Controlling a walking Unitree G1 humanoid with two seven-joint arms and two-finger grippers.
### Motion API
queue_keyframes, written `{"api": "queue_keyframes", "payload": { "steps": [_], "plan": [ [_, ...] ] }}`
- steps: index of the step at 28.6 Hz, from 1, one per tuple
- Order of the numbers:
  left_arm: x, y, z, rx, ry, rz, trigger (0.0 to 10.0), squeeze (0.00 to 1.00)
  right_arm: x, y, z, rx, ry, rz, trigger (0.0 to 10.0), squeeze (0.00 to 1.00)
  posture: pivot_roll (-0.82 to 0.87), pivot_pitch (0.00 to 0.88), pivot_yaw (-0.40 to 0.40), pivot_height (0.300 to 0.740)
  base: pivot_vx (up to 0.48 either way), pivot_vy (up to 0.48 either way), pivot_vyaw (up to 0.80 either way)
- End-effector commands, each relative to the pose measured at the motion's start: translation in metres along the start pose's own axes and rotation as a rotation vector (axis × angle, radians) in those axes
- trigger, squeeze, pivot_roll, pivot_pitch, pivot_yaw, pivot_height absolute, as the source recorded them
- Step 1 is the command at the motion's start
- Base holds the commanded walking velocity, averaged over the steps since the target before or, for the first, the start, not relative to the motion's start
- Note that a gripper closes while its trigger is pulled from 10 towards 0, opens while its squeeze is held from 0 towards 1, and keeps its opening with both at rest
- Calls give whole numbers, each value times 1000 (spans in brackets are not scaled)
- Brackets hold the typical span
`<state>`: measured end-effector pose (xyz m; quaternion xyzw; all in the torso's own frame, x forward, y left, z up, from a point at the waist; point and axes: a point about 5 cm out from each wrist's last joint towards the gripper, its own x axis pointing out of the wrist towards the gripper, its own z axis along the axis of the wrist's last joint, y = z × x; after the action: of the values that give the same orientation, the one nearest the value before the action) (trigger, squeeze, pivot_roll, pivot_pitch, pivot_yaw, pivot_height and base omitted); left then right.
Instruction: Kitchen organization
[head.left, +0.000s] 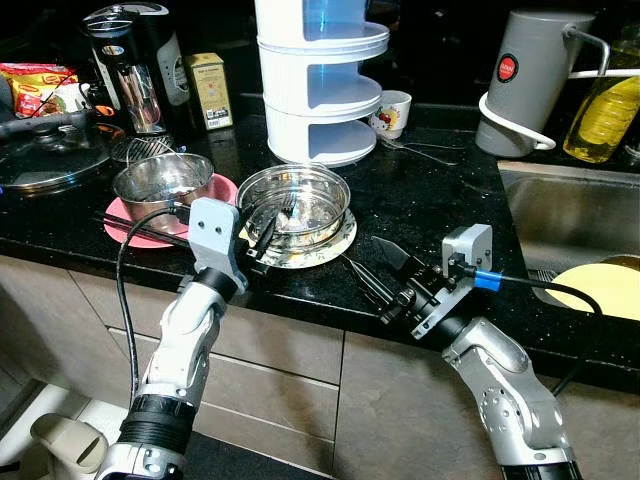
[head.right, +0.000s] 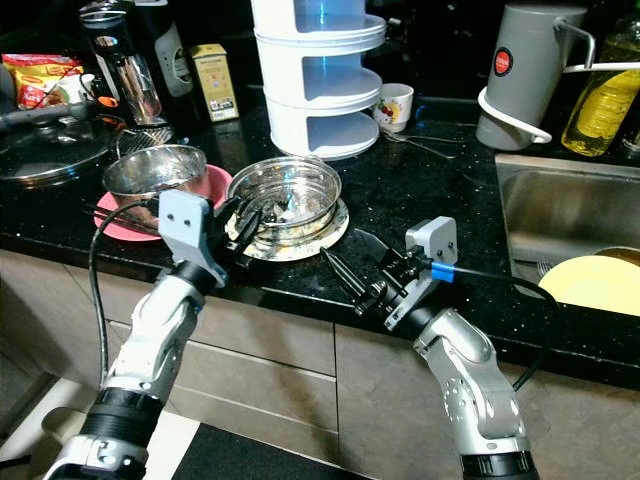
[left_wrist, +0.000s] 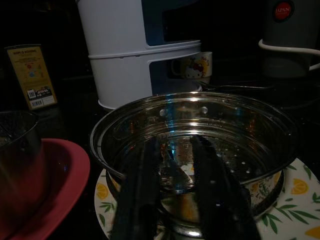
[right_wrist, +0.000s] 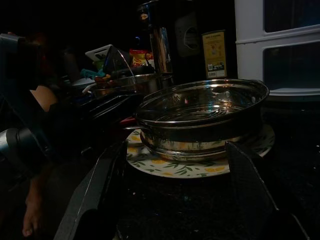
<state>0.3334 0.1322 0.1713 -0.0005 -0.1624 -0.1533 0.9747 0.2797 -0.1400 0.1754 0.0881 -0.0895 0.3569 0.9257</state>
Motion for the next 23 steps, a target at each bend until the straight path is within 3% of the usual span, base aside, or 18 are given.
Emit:
{"api": "queue_keyframes", "payload": {
  "steps": [1, 10, 23],
  "plan": [
    [0, 1, -2, -14, 3, 3, 0, 0, 0, 1, 1, 4, -3, 3, 10000, 0, -91, 0, 22, 740, 0, 0, 0],
    [6, 1, 15, -19, -55, -1, 0, 0, 3, 2, 2, 8, -12, 14, 10000, 0, -80, 0, 16, 740, 0, 0, 0],
    [19, -21, 57, -23, -192, -82, 0, 0, 7, -2, 5, 28, -35, -9, 10000, 0, -74, 0, 15, 740, 0, 0, 0]
  ]
}}
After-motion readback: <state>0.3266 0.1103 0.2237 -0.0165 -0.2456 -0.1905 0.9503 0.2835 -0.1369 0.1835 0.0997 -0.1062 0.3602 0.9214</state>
